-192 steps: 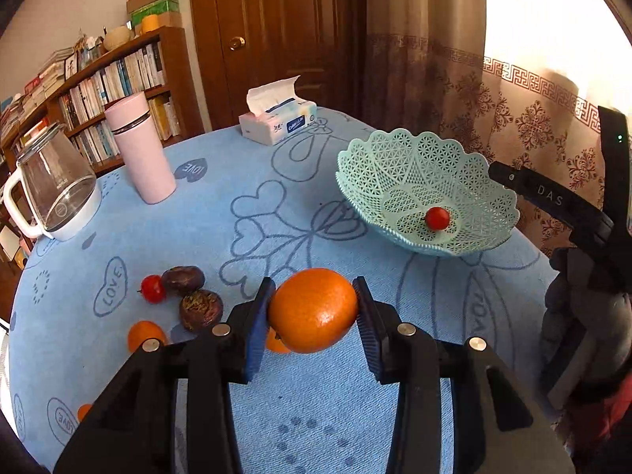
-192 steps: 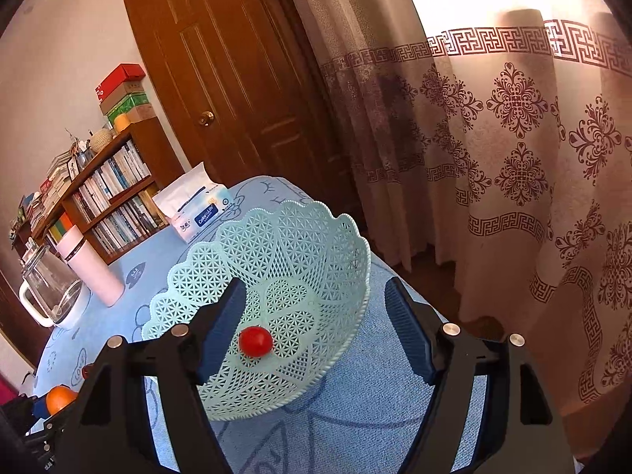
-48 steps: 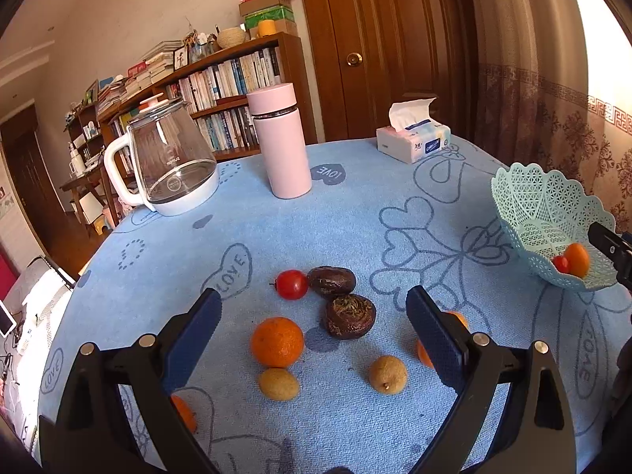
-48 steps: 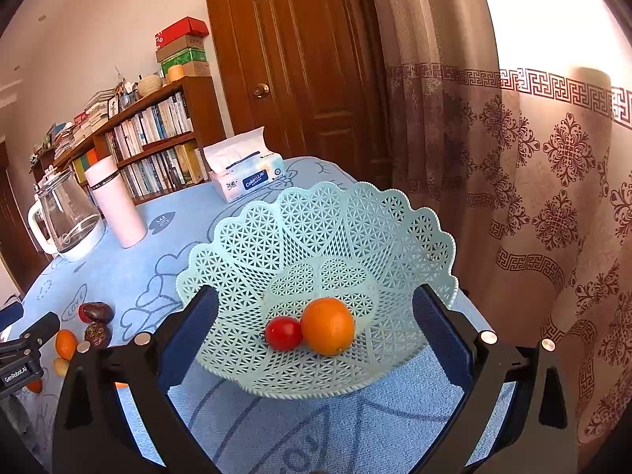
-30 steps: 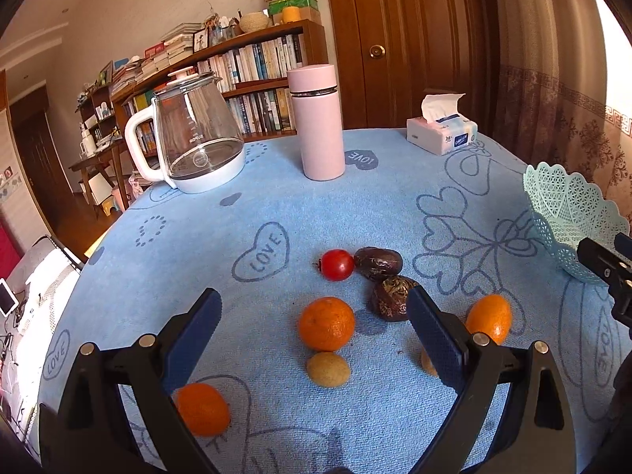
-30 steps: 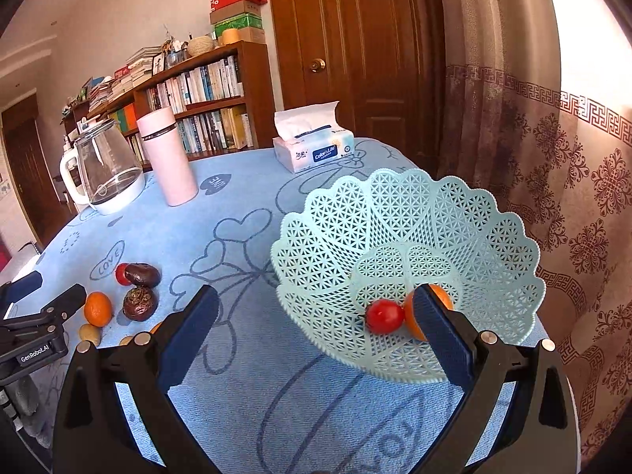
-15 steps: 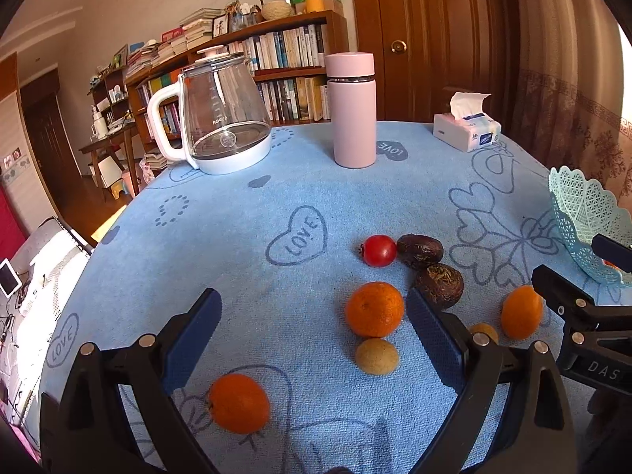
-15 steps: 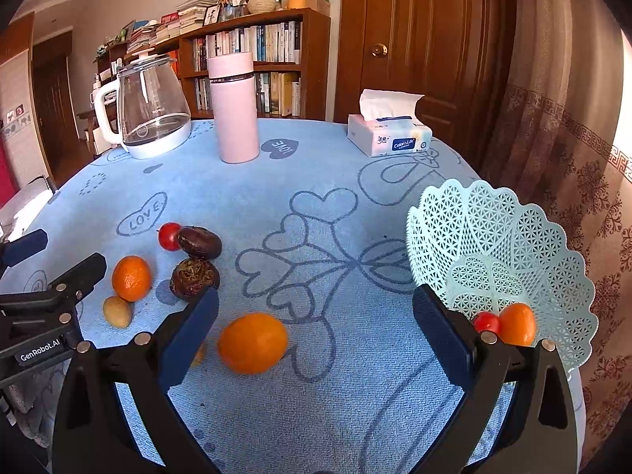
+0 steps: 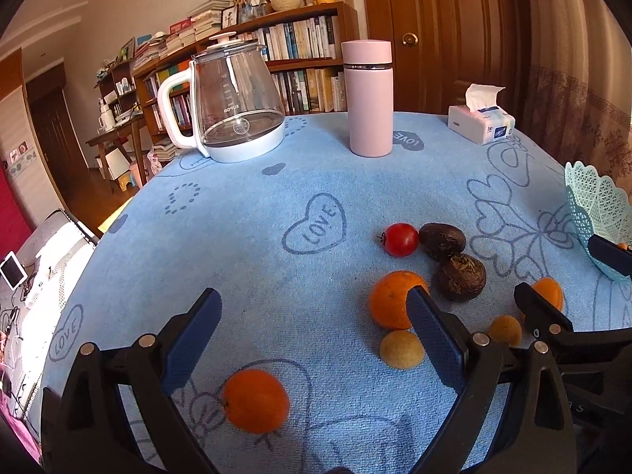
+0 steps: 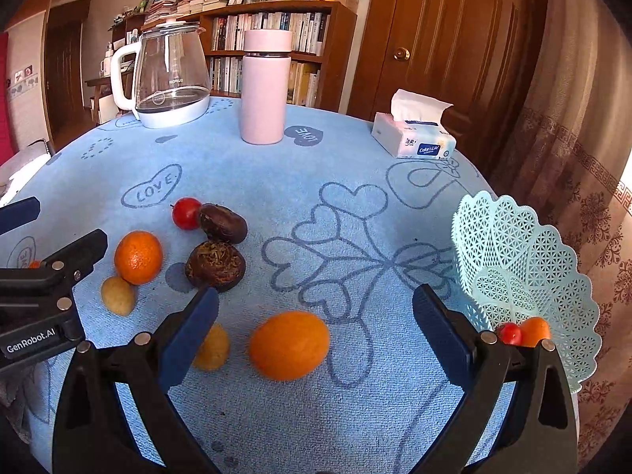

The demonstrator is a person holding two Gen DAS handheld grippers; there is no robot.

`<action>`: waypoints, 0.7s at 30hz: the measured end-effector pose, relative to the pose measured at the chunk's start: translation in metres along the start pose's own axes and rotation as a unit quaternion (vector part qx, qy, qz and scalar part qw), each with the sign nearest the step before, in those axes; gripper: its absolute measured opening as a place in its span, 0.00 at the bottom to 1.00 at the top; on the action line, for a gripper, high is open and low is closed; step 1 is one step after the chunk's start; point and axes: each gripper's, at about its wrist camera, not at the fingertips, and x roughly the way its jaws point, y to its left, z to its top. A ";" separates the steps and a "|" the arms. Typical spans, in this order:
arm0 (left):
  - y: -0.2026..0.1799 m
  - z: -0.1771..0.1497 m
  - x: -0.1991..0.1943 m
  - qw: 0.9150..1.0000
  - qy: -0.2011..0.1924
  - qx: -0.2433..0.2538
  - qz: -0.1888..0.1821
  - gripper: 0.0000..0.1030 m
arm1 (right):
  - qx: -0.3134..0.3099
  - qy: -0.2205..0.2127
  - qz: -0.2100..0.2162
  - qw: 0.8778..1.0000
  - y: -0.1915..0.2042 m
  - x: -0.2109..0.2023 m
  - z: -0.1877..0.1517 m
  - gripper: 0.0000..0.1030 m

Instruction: Organize fruits

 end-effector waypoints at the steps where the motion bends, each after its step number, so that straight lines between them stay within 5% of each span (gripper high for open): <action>1: 0.000 0.000 0.000 1.000 0.001 0.000 -0.001 0.91 | 0.001 0.001 0.000 1.000 0.000 0.001 0.000 0.97; 21: 0.008 -0.004 0.004 1.000 0.007 -0.002 0.016 0.91 | -0.002 0.023 0.011 1.000 0.001 0.012 -0.002 0.97</action>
